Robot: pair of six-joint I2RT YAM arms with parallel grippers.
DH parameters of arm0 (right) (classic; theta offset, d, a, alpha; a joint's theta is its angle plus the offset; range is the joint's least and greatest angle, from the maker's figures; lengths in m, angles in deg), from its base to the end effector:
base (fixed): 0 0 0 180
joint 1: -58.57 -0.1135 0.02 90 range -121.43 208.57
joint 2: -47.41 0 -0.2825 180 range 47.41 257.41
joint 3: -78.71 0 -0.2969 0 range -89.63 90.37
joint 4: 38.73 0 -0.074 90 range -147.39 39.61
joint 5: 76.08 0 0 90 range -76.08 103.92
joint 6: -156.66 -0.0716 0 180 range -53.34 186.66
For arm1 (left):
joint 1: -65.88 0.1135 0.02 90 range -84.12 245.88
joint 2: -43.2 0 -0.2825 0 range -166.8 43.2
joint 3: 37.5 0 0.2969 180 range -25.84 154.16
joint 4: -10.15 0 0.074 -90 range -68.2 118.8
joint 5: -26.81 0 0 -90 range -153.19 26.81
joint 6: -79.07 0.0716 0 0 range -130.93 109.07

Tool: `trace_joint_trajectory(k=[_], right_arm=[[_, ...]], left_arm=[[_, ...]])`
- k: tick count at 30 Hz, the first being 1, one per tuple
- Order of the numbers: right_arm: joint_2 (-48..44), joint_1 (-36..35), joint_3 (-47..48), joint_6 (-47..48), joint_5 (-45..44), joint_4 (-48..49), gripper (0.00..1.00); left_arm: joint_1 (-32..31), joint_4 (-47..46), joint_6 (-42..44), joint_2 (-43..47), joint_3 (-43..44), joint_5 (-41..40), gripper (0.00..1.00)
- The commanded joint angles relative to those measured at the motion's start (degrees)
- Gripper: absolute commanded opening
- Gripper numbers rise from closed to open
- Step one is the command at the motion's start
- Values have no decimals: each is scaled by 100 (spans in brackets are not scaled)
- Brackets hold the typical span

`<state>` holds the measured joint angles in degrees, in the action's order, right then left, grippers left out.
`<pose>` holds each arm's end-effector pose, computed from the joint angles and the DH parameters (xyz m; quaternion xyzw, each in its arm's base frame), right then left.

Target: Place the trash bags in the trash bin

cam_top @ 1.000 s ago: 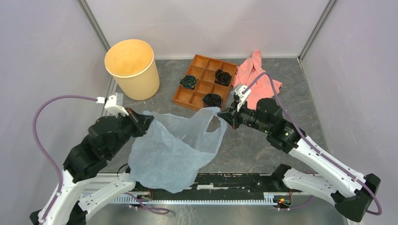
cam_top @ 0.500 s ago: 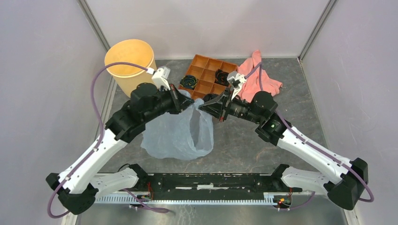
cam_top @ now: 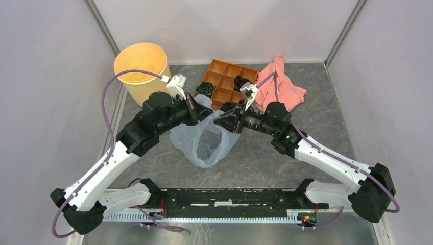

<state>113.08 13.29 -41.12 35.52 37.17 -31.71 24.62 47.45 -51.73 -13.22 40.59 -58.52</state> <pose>0.2184 0.2607 0.3462 -0.2274 0.6604 0.5445 0.4644 0.2064 -0.1888 0.4193 0.0278 0.7959 -0.4209 0.4342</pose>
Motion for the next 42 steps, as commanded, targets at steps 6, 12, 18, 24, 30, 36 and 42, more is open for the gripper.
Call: trace_joint_trajectory(k=[6, 12, 18, 24, 30, 36, 42], right_arm=[[123, -70, -21, 63, -24, 900, 39], [258, -219, -61, 191, -351, 989, 61], [399, -438, -22, 505, -951, 929, 67], [548, -706, -25, 640, -1796, 1065, 61], [579, -748, -80, 746, -2288, 824, 1], [-317, -746, -765, 1327, -2728, 244, 1], [-1627, -744, -1010, 2070, -2918, -988, 0]], left_arm=[[-4, -240, -133, -176, 149, 119, 2], [-4, -291, -172, -250, 177, 202, 2], [-5, -299, -208, -255, 200, 227, 2], [-5, -363, -253, -264, 192, 318, 2], [2, -8, -43, -204, 381, 107, 9], [18, 1620, 905, -372, 1470, -1208, 86], [709, 3061, 1632, -1454, 2911, -2201, 100]])
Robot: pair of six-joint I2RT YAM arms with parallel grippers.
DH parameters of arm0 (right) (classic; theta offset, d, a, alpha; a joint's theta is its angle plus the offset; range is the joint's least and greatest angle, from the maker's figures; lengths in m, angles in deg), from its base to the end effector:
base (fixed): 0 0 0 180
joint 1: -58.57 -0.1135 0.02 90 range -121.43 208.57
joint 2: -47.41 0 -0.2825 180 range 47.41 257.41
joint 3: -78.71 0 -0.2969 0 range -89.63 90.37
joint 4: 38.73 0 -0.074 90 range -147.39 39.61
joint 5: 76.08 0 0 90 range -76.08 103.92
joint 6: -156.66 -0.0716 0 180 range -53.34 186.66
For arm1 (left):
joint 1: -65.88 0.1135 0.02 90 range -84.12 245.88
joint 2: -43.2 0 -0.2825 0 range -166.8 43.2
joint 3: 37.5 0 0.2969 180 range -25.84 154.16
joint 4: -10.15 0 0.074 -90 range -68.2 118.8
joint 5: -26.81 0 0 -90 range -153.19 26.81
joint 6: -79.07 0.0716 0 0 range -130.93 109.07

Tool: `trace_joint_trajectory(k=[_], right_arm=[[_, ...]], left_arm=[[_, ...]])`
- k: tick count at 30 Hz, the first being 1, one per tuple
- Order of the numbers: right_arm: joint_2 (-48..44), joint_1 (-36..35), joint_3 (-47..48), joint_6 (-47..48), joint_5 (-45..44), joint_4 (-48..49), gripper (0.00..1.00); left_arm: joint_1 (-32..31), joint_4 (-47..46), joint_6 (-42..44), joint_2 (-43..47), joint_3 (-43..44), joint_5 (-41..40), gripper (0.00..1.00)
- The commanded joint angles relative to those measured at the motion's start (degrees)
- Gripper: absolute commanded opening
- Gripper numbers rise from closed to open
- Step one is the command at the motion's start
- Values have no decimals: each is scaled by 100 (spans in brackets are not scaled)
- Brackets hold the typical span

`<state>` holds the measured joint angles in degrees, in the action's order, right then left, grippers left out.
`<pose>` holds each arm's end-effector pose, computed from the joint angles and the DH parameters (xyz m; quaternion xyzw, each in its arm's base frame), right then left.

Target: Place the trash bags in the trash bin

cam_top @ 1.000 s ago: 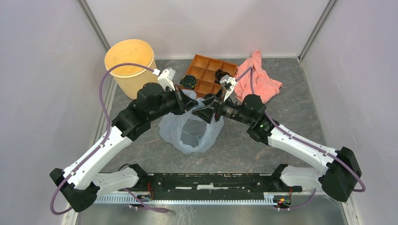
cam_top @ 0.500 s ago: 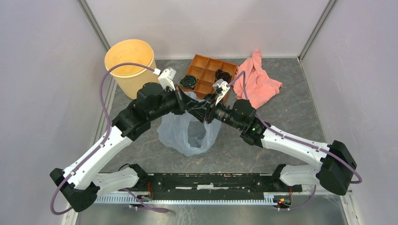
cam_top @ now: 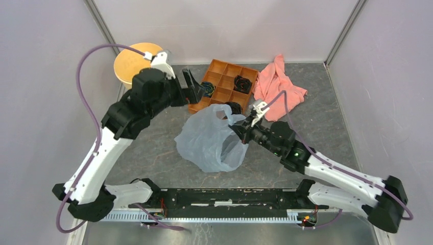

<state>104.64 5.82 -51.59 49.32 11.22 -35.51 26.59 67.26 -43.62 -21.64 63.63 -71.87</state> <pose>0.1882 0.2420 0.3012 -0.2077 0.7031 0.3762 0.5665 0.2193 -0.1655 0.4935 0.0044 0.8220 -0.2822 0.4946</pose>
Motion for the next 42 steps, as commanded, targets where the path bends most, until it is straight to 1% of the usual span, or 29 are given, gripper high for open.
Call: trace_joint_trajectory(k=[1, 4, 7, 8, 9, 13, 16, 18, 22, 28, 32, 34, 38, 39, 42], right_arm=[[-1003, 0, 28, 787, -425, -775, 1], [-1639, 6, 15, 1037, -736, -1204, 0], [-2171, 5, -50, 1201, -915, -1409, 1], [-2318, 2, -66, 1231, -962, -1463, 1], [-2446, 2, -75, 1254, -997, -1474, 1], [-2756, 2, -155, 1368, -1016, -1758, 0], [-2876, 6, -215, 1463, -1027, -1826, 1], [-2968, 1, -273, 1528, -1048, -1823, 1], [-3068, 0, -350, 1648, -1104, -1783, 1], [-3016, 3, -352, 1657, -1165, -1739, 1], [-2926, 2, -275, 1613, -989, -1677, 1], [-2879, 2, -230, 1559, -911, -1653, 0], [-2850, -2, -142, 1459, -882, -1626, 1], [-2852, -1, -130, 1445, -896, -1602, 1], [-2796, 0, -67, 1432, -914, -1566, 1]], left_arm=[[756, 1099, 928, -783, 736, -900, 100], [1387, 989, 1207, -1450, 1103, -1133, 100], [1722, 880, 1439, -2140, 1676, -1510, 100], [1760, 788, 1573, -2470, 1861, -1650, 100], [1785, 696, 1701, -2703, 1999, -1953, 100], [1987, 750, 1983, -3682, 2791, -2763, 99], [2133, 977, 2032, -4262, 3376, -2818, 94], [2137, 953, 2203, -4475, 3524, -2921, 91], [2247, 802, 2472, -4688, 3484, -3077, 89], [2697, 733, 2443, -4873, 3377, -2066, 78], [2901, 642, 2478, -4942, 3333, -1611, 71], [2978, 642, 2510, -4959, 3278, -1499, 65], [2997, 742, 2470, -4765, 3010, -1694, 57], [2997, 738, 2470, -4668, 2877, -1675, 53], [2997, 730, 2433, -4252, 2449, -1604, 36]])
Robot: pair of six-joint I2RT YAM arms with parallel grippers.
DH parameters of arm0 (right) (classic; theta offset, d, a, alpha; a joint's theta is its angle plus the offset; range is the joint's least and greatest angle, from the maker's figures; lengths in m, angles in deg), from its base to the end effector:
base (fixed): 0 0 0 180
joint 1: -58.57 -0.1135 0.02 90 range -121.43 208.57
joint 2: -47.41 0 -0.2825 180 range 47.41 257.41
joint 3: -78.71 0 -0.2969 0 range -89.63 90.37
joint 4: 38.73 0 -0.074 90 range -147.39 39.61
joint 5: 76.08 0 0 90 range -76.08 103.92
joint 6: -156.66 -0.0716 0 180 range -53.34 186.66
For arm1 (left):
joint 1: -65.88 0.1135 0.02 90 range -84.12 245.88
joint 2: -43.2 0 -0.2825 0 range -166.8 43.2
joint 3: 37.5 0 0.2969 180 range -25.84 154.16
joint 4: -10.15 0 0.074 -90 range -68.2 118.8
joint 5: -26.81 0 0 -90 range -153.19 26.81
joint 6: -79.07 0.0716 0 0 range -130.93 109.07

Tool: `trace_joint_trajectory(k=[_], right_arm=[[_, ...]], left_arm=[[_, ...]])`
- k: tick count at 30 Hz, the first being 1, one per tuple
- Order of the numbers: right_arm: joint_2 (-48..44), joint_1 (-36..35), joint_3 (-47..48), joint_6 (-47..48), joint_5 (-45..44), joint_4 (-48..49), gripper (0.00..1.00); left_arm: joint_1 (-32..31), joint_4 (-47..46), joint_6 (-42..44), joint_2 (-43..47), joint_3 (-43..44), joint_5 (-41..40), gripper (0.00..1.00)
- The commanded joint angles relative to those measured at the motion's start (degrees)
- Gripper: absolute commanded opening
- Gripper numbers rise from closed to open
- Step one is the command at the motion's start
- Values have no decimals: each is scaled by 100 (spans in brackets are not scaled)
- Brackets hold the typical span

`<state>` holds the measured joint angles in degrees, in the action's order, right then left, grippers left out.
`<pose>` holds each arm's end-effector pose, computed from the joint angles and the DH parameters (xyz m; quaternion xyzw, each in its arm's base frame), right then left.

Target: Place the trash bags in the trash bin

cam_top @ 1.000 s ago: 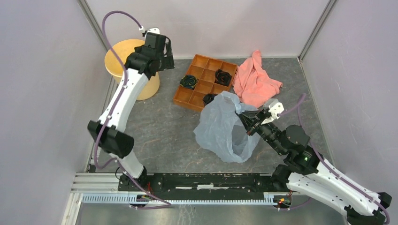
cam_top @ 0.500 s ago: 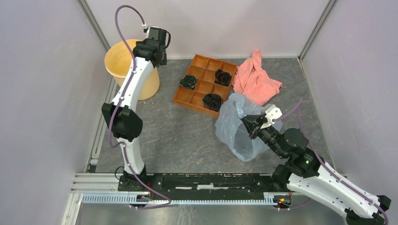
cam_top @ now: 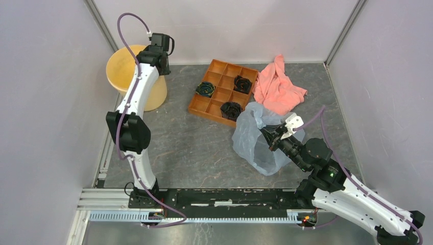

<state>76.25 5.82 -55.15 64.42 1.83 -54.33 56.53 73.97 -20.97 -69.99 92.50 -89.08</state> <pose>0.1330 0.1501 0.3423 -0.2272 0.6587 0.2643 0.6668 0.5081 -0.0520 0.3578 -0.0875 0.9063 0.1453 0.3871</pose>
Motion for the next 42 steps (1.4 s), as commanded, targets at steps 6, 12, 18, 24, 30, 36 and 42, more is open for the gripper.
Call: trace_joint_trajectory(k=[6, 12, 18, 24, 30, 36, 42], right_arm=[[327, 5, 553, -135, 185, 337, 1], [540, -3, 723, -230, 250, 355, 1], [875, 1, 1077, -130, 43, 426, 1], [1279, 3, 1748, -46, -359, 578, 1], [1423, 0, 2256, -113, -1085, 592, 1], [1361, 4, 2540, -301, -1708, 653, 1], [1354, -5, 2881, -322, -1692, 497, 1]], left_arm=[[3, 25, 68, 1489, -1319, 671, 8], [-14, 56, -79, 2517, -2308, 1664, 3], [-465, 224, -510, 3673, -3126, 2394, 2], [-1998, 494, -1181, 4293, -3560, 2226, 2], [-3019, 503, -1481, 4611, -3929, 2159, 2], [-3468, -501, -1881, 4891, -4327, 3119, 2], [-4111, -584, -1977, 4701, -4302, 2956, 6]])
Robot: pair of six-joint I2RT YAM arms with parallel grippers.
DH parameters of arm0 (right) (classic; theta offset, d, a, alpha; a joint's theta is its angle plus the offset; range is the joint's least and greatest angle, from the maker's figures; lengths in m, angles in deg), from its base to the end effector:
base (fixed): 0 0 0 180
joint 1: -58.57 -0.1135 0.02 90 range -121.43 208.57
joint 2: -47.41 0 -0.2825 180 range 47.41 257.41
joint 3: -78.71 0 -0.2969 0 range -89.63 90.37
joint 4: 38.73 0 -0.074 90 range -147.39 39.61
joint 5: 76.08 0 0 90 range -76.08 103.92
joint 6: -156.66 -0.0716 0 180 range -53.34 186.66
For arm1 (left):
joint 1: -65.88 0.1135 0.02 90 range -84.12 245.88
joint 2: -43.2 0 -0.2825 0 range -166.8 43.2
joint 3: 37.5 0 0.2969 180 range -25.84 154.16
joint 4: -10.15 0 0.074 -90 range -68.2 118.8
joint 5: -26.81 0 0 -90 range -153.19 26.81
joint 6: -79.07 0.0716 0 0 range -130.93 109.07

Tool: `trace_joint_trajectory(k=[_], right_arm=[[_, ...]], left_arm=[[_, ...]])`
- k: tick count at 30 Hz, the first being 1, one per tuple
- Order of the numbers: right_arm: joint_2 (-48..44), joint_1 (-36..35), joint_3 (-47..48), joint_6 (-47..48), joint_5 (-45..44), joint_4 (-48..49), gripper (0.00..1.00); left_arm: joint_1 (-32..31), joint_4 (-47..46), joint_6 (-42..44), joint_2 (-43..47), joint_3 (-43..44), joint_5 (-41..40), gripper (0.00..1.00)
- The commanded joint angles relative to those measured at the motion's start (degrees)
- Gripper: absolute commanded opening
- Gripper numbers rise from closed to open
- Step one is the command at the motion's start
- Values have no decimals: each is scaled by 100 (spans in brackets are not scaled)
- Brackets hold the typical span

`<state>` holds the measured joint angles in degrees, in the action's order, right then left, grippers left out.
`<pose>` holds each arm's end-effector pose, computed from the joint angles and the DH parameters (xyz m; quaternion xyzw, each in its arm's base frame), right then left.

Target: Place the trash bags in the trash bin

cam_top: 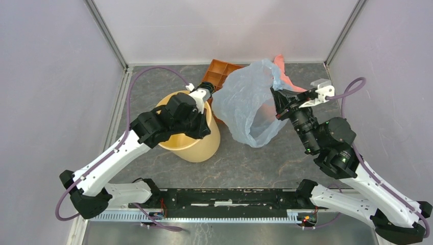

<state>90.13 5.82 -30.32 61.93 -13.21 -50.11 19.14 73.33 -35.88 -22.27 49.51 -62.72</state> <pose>0.1506 0.1440 0.4856 -0.0636 0.6057 0.2529 0.7518 0.1967 -0.2099 0.3828 0.1741 0.8955 -0.2429 0.3298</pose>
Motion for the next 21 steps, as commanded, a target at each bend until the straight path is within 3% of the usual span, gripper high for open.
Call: trace_joint_trajectory(k=[1, 2, 3, 4, 7, 11, 14, 21], right_arm=[[-41, 3, 423, -96, -180, 74, 1], [-40, 0, 466, -101, -165, 93, 1], [-40, 4, 509, -107, -138, 109, 1], [-23, 2, 565, -108, -121, 113, 1], [61, -1, 808, -56, -35, 131, 1], [360, 10, 1371, 122, 421, 120, 1], [723, 1, 1817, 117, 1321, 347, 1], [2036, -12, 2502, -1299, 3701, 1758, 1]], left_arm=[[-473, -576, -466, -79, -13, 339, 11], [-559, -671, -447, -56, -33, 355, 21], [-627, -796, -429, -11, -68, 392, 40], [-660, -909, -393, 43, -91, 463, 50], [-670, -1072, -296, 192, -16, 696, 64], [-667, -1161, -265, 573, 85, 651, 78], [-670, -1242, -294, 1064, 36, 392, 82], [-670, -1488, -491, 2548, -297, -581, 98]])
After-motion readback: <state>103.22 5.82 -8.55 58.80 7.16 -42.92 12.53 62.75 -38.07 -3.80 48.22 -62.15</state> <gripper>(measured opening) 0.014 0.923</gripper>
